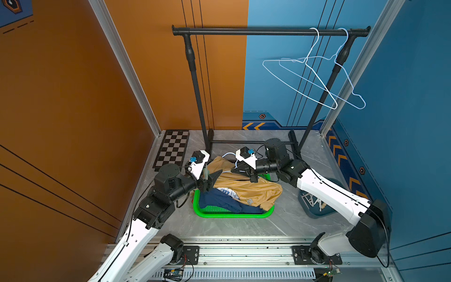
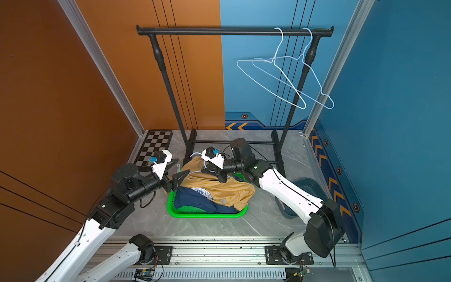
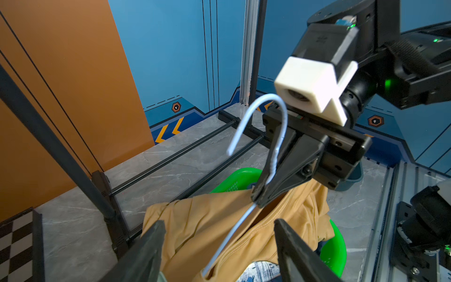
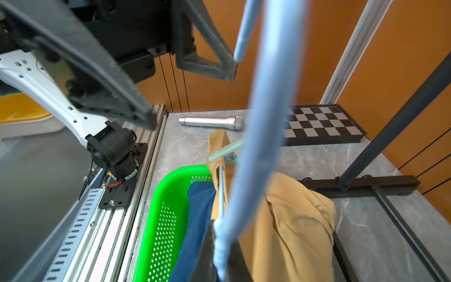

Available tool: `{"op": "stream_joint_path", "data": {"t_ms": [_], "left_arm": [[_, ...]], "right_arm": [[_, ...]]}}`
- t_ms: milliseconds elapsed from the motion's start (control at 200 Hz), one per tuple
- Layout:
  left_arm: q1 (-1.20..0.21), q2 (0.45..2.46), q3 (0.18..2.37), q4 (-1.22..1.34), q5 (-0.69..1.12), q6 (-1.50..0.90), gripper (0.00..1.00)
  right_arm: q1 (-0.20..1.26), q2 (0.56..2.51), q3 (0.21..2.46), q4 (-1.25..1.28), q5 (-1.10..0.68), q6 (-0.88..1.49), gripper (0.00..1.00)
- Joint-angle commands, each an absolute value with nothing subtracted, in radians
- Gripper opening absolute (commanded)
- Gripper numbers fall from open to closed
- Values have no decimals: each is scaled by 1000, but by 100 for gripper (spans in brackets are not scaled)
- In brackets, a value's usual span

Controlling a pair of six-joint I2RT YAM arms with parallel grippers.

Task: Remove the clothespins securing t-shirts to the hanger
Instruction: Adjust the hanger, then remove the clothespin from the hanger.

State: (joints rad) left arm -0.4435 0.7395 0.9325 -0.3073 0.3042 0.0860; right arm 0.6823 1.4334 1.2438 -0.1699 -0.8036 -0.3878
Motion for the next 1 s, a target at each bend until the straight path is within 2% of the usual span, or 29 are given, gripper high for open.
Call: {"op": "stream_joint_path", "data": {"t_ms": [0, 225, 410, 656, 886, 996], "left_arm": [[-398, 720, 984, -424, 423, 159, 76], [-322, 694, 1025, -495, 493, 242, 80], [-274, 665, 1065, -579, 509, 339, 83], [-262, 622, 935, -620, 610, 526, 85], [-276, 614, 831, -620, 623, 714, 85], [-294, 639, 812, -619, 594, 800, 85]], "right_arm": [[695, 1352, 1278, -250, -755, -582, 0], [799, 1222, 1224, -307, -555, -898, 0], [861, 1157, 1164, -371, -307, -1205, 0], [955, 1136, 1071, -376, -60, -1525, 0], [999, 1101, 980, -249, 27, -1759, 0], [1016, 1095, 1000, -257, 38, -1788, 0]]}}
